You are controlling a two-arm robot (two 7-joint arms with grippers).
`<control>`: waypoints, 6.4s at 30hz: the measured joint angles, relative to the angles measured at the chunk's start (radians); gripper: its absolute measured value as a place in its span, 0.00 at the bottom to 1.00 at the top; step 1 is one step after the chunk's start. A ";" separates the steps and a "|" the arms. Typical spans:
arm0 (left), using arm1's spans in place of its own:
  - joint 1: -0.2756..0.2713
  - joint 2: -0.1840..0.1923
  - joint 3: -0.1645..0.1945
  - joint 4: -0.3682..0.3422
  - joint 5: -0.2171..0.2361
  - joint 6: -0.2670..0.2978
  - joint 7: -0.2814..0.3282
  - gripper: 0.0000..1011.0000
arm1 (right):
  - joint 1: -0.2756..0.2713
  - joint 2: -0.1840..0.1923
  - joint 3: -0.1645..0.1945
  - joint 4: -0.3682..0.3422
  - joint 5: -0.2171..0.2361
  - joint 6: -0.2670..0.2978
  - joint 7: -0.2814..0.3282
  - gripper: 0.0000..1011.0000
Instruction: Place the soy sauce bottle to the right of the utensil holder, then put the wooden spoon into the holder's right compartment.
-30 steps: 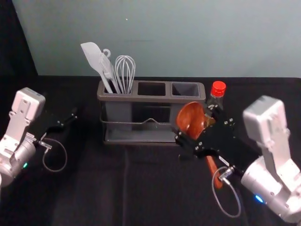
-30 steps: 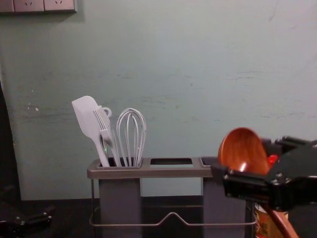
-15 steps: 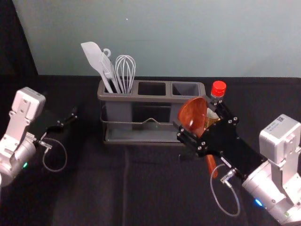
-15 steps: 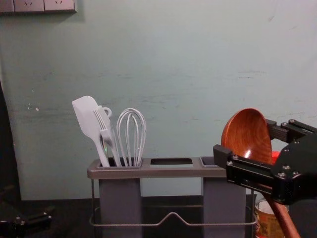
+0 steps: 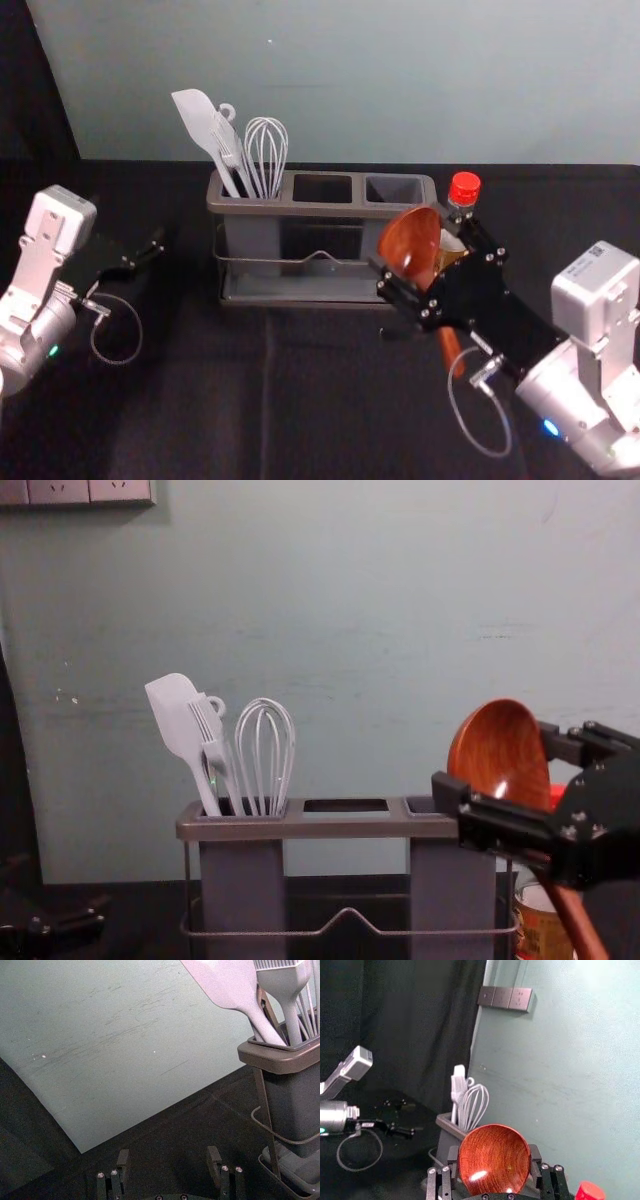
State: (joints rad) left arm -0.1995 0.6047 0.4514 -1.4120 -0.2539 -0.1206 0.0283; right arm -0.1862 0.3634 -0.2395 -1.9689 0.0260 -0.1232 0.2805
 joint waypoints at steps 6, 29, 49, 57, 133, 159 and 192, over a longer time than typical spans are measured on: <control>0.000 0.000 0.000 0.000 0.000 0.000 0.000 0.99 | 0.066 -0.011 -0.002 0.026 0.002 -0.066 0.011 0.83; 0.000 0.000 0.000 0.000 0.000 0.000 0.000 0.99 | 0.390 -0.128 -0.016 0.365 0.215 -0.411 0.146 0.83; 0.000 0.000 0.000 0.000 0.000 0.000 0.000 0.99 | 0.486 -0.184 -0.013 0.563 0.256 -0.452 0.183 0.83; 0.000 0.000 0.000 0.000 0.000 0.000 0.000 0.99 | 0.491 -0.195 -0.025 0.647 0.240 -0.475 0.196 0.83; 0.000 0.000 0.000 0.000 0.000 0.000 0.000 0.99 | 0.499 -0.123 0.147 0.573 0.213 -0.562 0.171 0.99; 0.000 0.000 0.000 0.000 0.000 0.000 0.000 0.99 | 0.382 -0.120 0.243 0.622 0.110 -0.048 -0.026 0.99; 0.000 0.000 0.000 0.000 0.000 0.000 0.000 0.99 | 0.446 -0.047 0.148 0.621 0.071 0.159 0.002 0.99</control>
State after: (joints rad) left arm -0.1995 0.6047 0.4514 -1.4120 -0.2539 -0.1206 0.0283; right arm 0.2601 0.3162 -0.0913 -1.3480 0.0974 0.0361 0.2830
